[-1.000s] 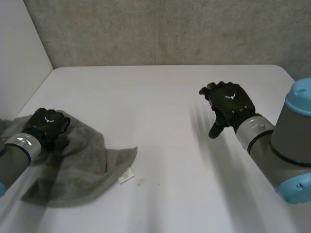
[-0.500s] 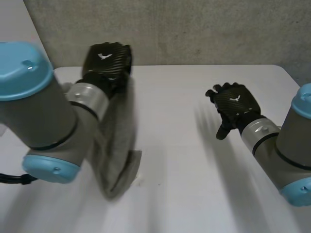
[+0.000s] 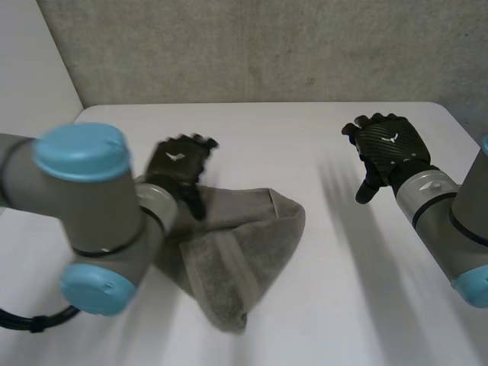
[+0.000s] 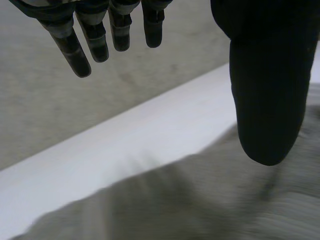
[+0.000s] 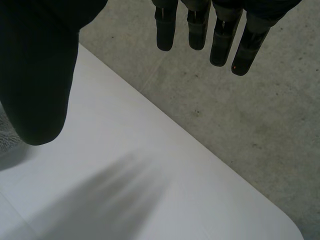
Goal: Fold the towel.
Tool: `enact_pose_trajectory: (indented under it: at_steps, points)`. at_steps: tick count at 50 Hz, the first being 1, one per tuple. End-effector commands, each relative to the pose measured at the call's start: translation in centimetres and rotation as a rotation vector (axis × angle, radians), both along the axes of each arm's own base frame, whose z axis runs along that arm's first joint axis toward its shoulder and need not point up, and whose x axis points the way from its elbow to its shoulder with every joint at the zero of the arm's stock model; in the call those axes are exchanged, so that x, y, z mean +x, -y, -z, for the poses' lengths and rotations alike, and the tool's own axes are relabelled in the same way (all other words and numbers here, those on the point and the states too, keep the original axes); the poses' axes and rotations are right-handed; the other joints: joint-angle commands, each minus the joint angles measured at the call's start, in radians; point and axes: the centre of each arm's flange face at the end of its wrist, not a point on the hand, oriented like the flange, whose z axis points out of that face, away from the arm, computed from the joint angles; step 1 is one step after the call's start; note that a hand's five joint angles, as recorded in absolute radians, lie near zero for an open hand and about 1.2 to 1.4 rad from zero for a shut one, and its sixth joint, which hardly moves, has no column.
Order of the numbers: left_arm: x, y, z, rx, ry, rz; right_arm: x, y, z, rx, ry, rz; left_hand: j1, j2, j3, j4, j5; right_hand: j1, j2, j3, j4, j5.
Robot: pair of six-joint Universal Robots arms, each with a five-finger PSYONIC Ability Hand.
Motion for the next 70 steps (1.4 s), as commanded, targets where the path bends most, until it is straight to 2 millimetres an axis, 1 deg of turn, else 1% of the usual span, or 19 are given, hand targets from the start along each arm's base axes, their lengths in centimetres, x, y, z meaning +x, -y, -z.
enact_pose_trajectory:
  at_steps: [1,13,20,32,41,50,52,53,54,55,56,57,59,60,62,65,67,68,70]
  points:
    - [4.4,3.4,-1.9,-0.03,-0.028,-0.095,0.9,-1.8,-1.0,0.016,0.015,-0.041,0.023,0.03,0.028,0.029,0.001,-0.033,-0.05,-0.039,-0.056,-0.051]
    - [5.7,4.7,2.5,0.03,0.152,-0.038,5.6,-8.4,0.1,0.243,0.132,-0.281,0.053,0.059,0.058,0.059,0.03,-0.033,-0.05,-0.039,-0.056,-0.051]
    - [8.0,7.1,4.4,0.024,0.287,-0.072,7.7,-10.1,2.1,0.315,0.12,-0.406,0.073,0.08,0.078,0.079,0.051,-0.033,-0.05,-0.039,-0.056,-0.051]
    - [9.1,8.4,6.0,0.034,0.334,-0.093,12.1,-13.1,6.6,0.399,0.043,-0.539,0.108,0.115,0.113,0.114,0.086,-0.033,-0.05,-0.039,-0.056,-0.051]
    - [9.1,8.3,7.0,0.051,0.341,-0.09,13.1,-13.3,8.6,0.414,0.01,-0.534,0.17,0.177,0.175,0.176,0.148,-0.014,-0.031,-0.02,-0.037,-0.032]
    - [9.1,8.4,7.0,0.042,0.338,-0.091,13.0,-12.7,9.5,0.363,-0.031,-0.492,0.495,0.502,0.5,0.501,0.473,0.25,0.233,0.244,0.228,0.232]
    - [9.1,8.5,7.0,0.036,0.336,-0.092,13.0,-12.7,9.6,0.353,-0.041,-0.495,0.548,0.555,0.553,0.554,0.526,0.323,0.306,0.317,0.301,0.305]
    - [9.1,8.5,7.0,0.036,0.336,-0.092,13.0,-12.6,9.8,0.343,-0.055,-0.496,0.549,0.556,0.554,0.555,0.526,0.448,0.431,0.442,0.426,0.43]
    - [9.1,8.6,7.1,0.032,0.335,-0.093,13.1,-12.6,9.8,0.329,-0.066,-0.5,0.584,0.59,0.589,0.59,0.561,0.775,0.758,0.769,0.753,0.757]
    - [9.0,8.6,7.2,0.028,0.334,-0.094,13.1,-12.6,9.8,0.328,-0.066,-0.5,0.689,0.695,0.694,0.695,0.666,0.779,0.761,0.772,0.756,0.761]
    - [9.0,8.6,7.2,0.027,0.334,-0.094,13.1,-12.5,9.5,0.309,-0.075,-0.503,0.69,0.697,0.695,0.696,0.667,1.174,1.157,1.168,1.151,1.156]
    - [9.0,8.7,7.1,0.02,0.332,-0.095,13.0,-12.2,8.9,0.281,-0.079,-0.5,0.919,0.926,0.924,0.925,0.897,1.188,1.171,1.182,1.166,1.17]
    - [9.0,8.9,7.0,0.007,0.328,-0.097,13.0,-11.8,7.8,0.242,-0.077,-0.489,1.102,1.109,1.107,1.108,1.08,1.189,1.171,1.182,1.166,1.171]
    - [8.9,9.1,6.6,-0.013,0.322,-0.1,13.0,-11.6,5.5,0.177,-0.063,-0.486,1.211,1.218,1.216,1.217,1.189,1.189,1.171,1.182,1.166,1.171]
    - [8.6,10.0,4.6,-0.088,0.299,-0.11,12.3,-9.5,1.5,0.039,-0.048,-0.438,1.212,1.219,1.217,1.218,1.19,1.189,1.171,1.182,1.166,1.171]
    - [8.3,10.6,3.1,-0.145,0.281,-0.118,11.4,-7.4,-0.2,-0.025,-0.053,-0.383,1.212,1.219,1.217,1.218,1.19,1.189,1.171,1.182,1.166,1.171]
    - [7.5,11.6,-0.9,-0.273,0.224,-0.135,9.5,-3.6,-4.3,-0.164,-0.05,-0.274,1.212,1.219,1.217,1.218,1.19,1.189,1.171,1.182,1.166,1.171]
    - [7.5,11.6,-1.0,-0.274,0.224,-0.135,9.5,-3.6,-4.3,-0.165,-0.05,-0.274,1.212,1.219,1.217,1.218,1.19,1.189,1.171,1.182,1.166,1.171]
    - [6.0,11.8,-5.5,-0.404,0.149,-0.14,7.7,-1.0,-9.8,-0.32,-0.001,-0.186,1.212,1.219,1.217,1.218,1.19,1.189,1.171,1.182,1.166,1.171]
